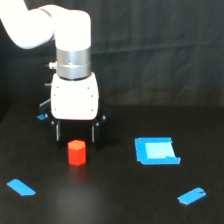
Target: Pick up the red object from the table
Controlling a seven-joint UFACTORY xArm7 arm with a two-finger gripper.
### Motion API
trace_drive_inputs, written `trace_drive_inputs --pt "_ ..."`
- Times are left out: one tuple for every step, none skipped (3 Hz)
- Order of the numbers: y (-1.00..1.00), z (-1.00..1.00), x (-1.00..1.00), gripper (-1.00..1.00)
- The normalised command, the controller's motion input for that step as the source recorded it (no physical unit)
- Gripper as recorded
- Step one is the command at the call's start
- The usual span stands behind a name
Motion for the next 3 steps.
trace_drive_inputs --pt "-0.85 -0.05 0.0 1.0" --pt "-0.41 -0.32 -0.1 0.93" --pt "0.04 -0.32 -0.02 -0.79"
